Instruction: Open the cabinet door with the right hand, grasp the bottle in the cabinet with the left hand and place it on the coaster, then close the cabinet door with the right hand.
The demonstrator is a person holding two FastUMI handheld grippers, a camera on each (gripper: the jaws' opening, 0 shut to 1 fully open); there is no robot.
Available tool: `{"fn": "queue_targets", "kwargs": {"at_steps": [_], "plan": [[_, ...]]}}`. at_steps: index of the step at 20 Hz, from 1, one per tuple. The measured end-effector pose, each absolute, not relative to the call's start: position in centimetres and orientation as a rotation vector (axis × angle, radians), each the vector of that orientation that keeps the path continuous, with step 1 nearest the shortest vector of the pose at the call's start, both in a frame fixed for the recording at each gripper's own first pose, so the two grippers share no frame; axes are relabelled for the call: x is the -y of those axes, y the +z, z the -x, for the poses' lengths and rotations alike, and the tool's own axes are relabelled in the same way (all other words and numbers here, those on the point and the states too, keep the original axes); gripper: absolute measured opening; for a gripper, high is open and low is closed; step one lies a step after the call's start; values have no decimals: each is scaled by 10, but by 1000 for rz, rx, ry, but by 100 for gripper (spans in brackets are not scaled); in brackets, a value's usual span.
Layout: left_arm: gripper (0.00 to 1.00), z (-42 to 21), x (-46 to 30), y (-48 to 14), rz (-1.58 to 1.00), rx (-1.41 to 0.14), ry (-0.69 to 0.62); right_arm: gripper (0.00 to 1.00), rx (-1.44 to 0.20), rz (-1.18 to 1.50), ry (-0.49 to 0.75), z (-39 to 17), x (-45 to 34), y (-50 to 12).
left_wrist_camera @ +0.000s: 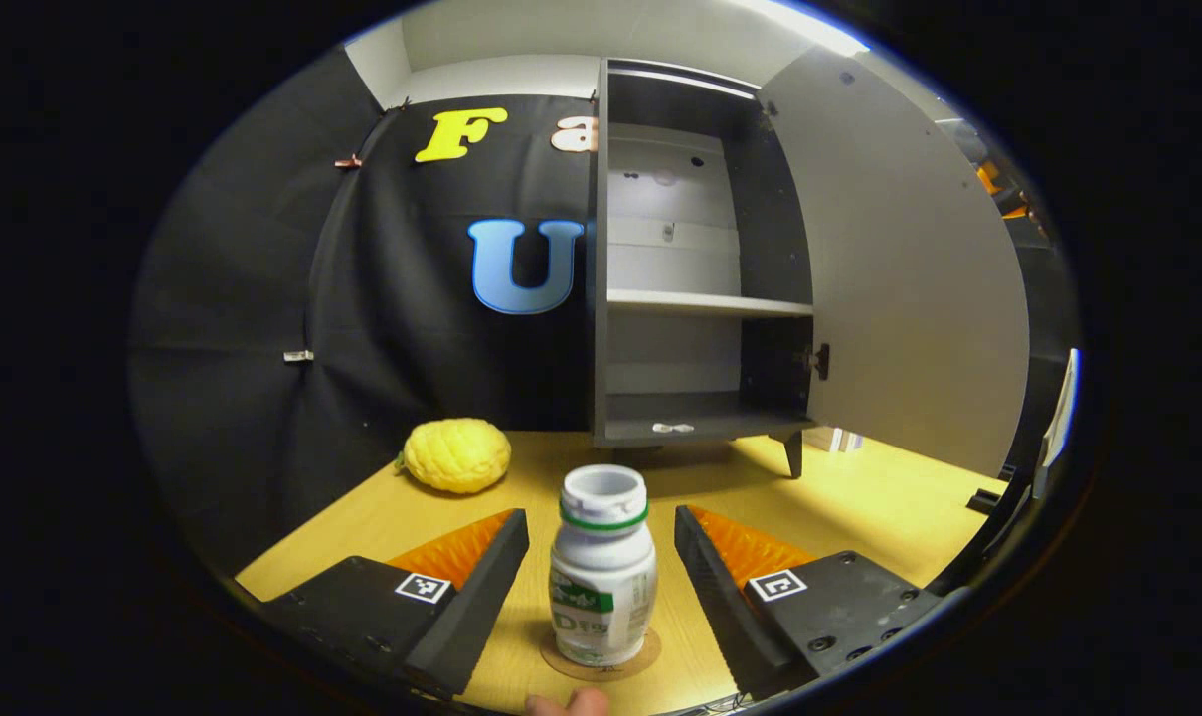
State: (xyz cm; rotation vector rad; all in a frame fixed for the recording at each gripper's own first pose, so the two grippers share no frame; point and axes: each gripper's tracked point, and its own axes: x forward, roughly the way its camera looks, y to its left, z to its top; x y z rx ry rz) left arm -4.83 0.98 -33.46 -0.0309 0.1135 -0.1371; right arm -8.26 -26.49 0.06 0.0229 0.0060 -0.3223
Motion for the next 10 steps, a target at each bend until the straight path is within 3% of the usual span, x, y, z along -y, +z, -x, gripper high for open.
{"fn": "queue_targets", "kwargs": {"at_steps": [10], "plan": [[93,48,13,-173,102,-82,-149,98,9,-16,-254,71,247,13]]}}
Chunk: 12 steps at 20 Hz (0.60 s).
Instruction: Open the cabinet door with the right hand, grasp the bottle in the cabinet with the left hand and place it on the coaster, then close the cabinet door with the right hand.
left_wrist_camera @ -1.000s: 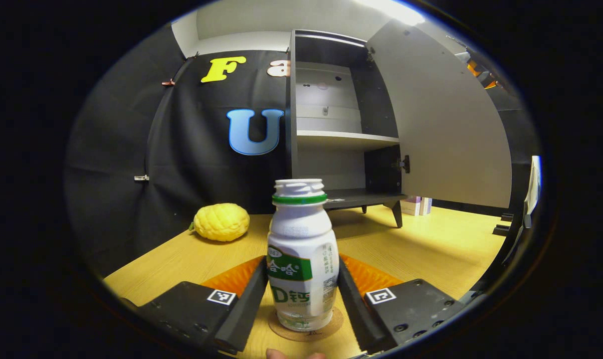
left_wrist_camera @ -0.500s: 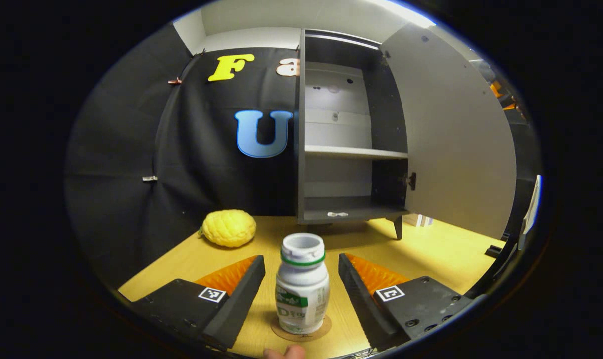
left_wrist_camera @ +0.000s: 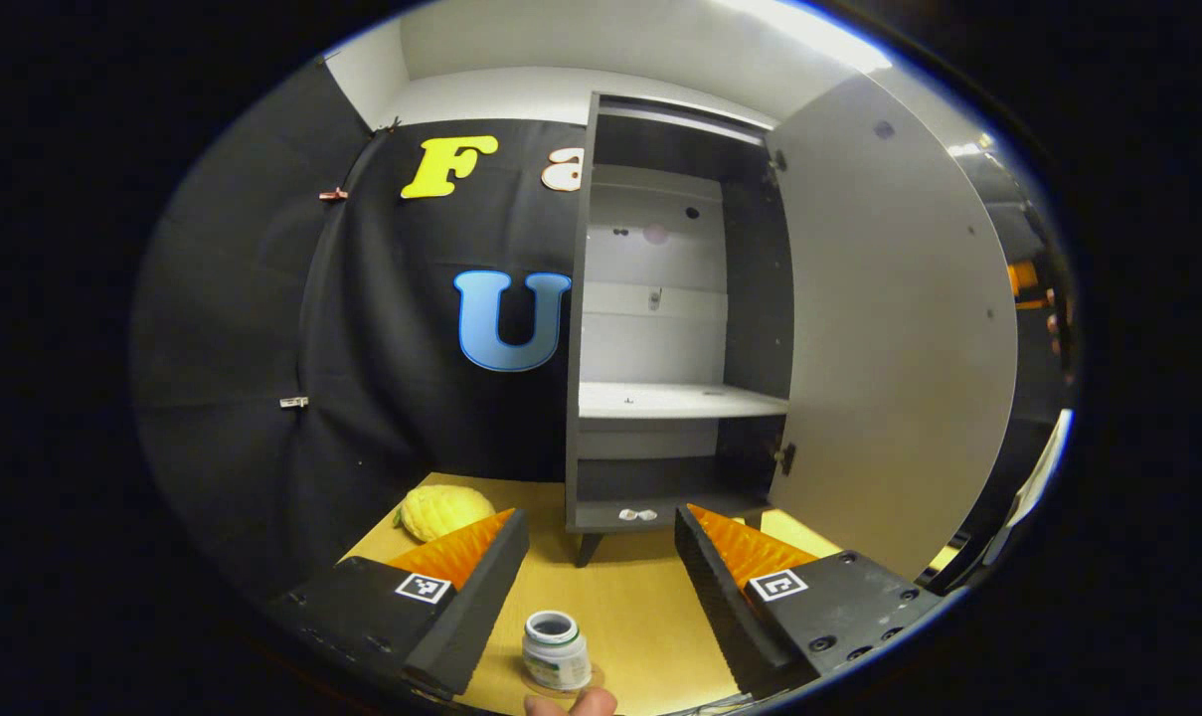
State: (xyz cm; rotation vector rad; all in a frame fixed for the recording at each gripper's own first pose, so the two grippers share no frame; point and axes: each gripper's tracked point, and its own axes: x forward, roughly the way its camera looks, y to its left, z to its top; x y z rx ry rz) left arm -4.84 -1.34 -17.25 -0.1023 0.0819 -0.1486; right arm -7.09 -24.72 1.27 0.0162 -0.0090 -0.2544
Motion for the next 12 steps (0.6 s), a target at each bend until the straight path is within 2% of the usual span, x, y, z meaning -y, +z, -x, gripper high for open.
{"fn": "queue_targets", "kwargs": {"at_steps": [3,7,12], "plan": [[93,39,9,-132,71,-82,-95,97,6,-10,-240,70,247,13],[93,33,19,-84,82,-43,-89,98,9,-37,-211,63,245,17],[93,24,31,-57,88,-30,-104,97,16,-118,-180,57,241,21]]}}
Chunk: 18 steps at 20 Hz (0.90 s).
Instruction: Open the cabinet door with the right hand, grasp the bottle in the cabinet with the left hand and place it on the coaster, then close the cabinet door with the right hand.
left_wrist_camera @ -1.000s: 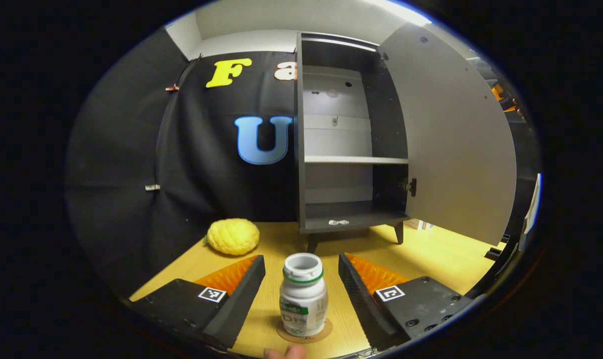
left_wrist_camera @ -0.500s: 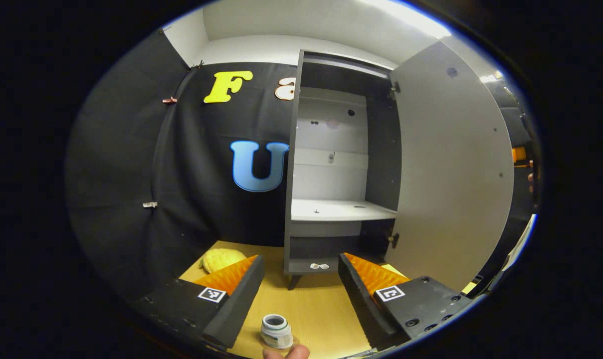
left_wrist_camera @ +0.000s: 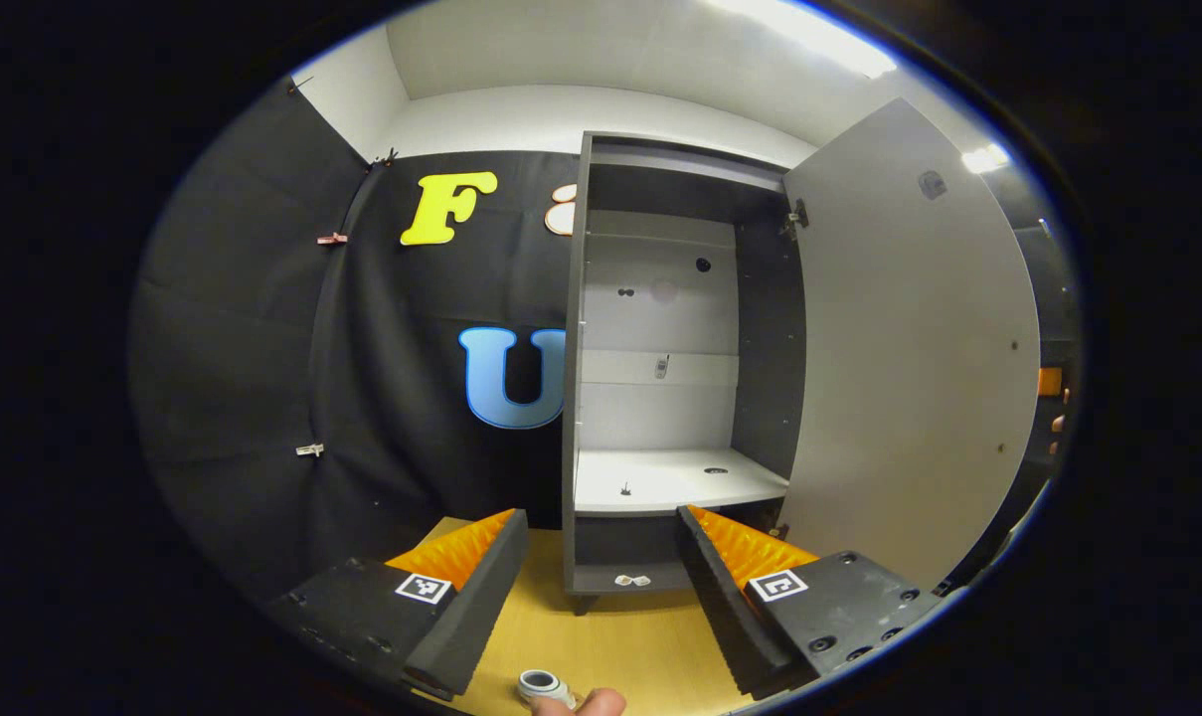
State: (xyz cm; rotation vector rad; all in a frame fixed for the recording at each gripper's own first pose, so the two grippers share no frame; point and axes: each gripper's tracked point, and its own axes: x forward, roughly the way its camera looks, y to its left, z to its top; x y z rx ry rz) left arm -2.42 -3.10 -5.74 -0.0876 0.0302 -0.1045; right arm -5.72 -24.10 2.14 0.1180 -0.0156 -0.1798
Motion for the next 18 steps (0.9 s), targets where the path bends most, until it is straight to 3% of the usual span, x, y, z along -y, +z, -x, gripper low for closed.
{"fn": "queue_targets", "kwargs": {"at_steps": [11,18], "plan": [[93,18,19,-69,69,-53,-95,96,5,-89,-192,62,215,19],[92,18,3,-79,77,-84,-81,97,-23,-115,-119,65,158,16]]}}
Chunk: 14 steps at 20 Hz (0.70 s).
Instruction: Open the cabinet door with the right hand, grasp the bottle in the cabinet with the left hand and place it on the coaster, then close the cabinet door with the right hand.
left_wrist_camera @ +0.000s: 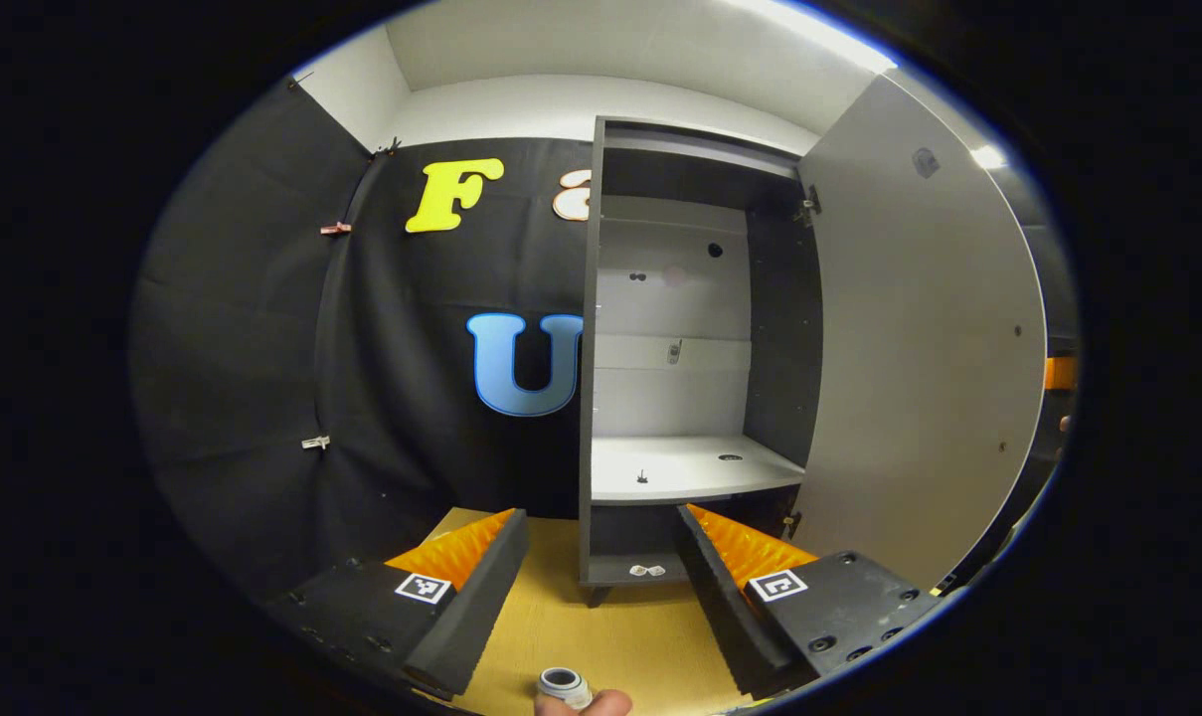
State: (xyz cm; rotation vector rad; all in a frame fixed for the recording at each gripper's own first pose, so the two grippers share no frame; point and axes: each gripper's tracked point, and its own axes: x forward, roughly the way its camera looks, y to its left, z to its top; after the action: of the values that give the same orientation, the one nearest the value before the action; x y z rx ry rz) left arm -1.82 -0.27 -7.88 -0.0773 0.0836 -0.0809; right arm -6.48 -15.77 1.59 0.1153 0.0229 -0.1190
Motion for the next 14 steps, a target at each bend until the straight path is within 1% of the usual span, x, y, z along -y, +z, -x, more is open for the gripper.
{"fn": "queue_targets", "kwargs": {"at_steps": [6,14], "plan": [[93,22,-14,-76,66,-76,-54,97,-22,-167,-45,57,105,11],[93,27,-20,-68,52,-54,-47,97,-13,-149,48,38,43,9]]}}
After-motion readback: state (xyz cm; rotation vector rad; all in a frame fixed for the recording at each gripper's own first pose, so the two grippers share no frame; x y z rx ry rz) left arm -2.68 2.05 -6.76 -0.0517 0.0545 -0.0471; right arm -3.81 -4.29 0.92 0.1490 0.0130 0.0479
